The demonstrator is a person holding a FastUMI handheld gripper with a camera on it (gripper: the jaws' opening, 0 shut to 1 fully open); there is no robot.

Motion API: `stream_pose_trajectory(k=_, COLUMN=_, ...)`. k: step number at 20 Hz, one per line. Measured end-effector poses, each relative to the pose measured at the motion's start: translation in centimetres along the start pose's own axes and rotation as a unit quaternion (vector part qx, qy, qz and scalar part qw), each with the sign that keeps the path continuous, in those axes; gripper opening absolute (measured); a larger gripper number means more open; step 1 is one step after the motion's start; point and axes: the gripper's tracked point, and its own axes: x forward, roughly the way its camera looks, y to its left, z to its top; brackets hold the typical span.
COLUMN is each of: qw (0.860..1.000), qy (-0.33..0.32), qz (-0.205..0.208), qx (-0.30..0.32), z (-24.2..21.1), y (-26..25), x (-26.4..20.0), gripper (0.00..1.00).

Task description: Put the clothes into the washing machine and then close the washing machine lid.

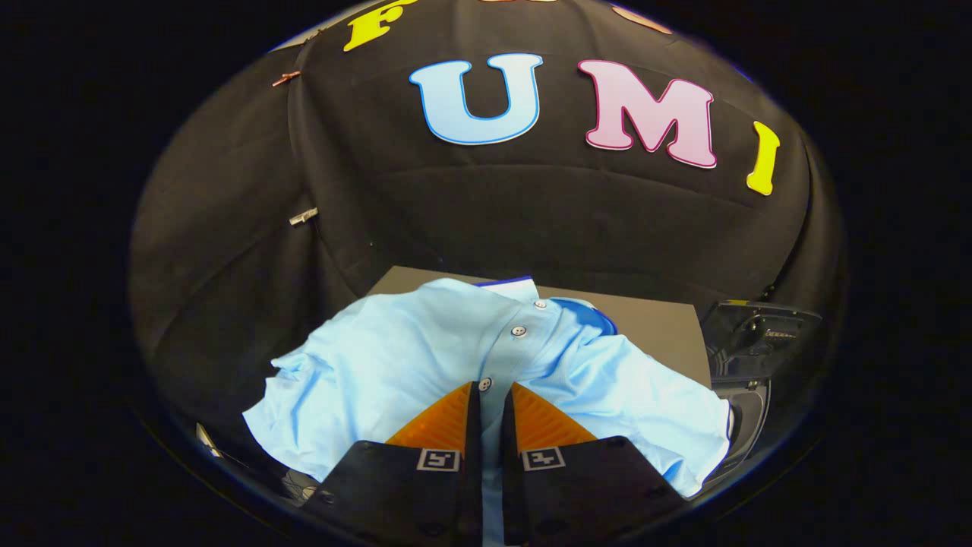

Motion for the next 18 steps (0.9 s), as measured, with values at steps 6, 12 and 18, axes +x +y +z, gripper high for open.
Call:
stream_pose_trajectory(k=6, qw=0.999, qy=-0.045, qz=0.025, qx=0.007, z=3.2, y=1.6, x=-2.7, gripper=0.15)
stream_pose_trajectory(k=12, qw=0.997, qy=-0.068, qz=0.032, qx=-0.016, z=3.7, y=2.7, x=-4.7, gripper=0.15)
stream_pose_trajectory(k=18, qw=0.995, qy=-0.085, qz=0.029, qx=-0.051, z=3.8, y=2.9, x=-6.3, gripper=0.15)
